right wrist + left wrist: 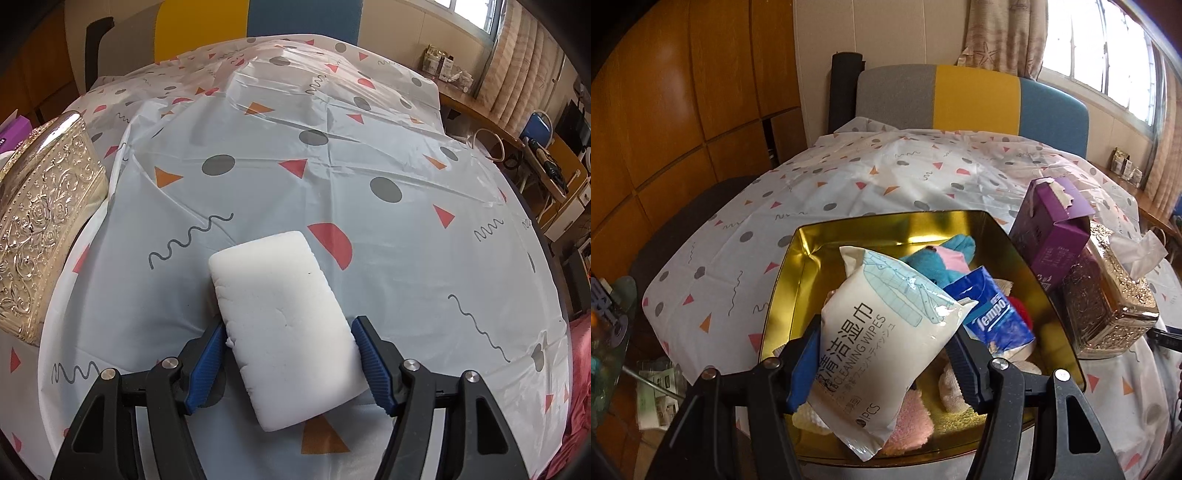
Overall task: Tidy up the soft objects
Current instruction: 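Carry the wipes pack into the gold tray and release it with the left gripper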
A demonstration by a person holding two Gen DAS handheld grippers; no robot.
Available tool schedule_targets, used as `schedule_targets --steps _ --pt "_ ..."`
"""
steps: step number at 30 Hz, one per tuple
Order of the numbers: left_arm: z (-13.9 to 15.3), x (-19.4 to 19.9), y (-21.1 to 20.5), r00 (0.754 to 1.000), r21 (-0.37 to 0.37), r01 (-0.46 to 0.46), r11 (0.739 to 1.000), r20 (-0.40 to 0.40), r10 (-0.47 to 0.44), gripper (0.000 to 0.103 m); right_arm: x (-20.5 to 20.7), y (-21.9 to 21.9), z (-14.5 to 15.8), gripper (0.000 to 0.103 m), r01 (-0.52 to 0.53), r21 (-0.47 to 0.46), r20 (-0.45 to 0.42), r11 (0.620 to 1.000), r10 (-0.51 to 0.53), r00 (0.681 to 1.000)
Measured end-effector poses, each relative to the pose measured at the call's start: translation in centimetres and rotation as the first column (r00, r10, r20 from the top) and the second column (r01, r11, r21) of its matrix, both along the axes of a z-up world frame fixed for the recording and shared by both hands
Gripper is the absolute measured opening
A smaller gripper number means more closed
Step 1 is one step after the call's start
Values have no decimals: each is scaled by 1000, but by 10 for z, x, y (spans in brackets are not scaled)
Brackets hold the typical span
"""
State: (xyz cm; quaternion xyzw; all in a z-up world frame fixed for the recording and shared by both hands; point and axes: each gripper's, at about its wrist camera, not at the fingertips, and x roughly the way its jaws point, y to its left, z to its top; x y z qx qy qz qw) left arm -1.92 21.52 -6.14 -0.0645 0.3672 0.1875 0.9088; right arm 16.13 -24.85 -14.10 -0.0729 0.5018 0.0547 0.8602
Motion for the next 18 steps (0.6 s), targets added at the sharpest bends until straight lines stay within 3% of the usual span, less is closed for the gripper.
schedule_targets --steps 18 --pt "-19 15 5 999 -14 -12 1000 -48 11 64 1 1 -1 69 -4 -8 4 1000 4 1000"
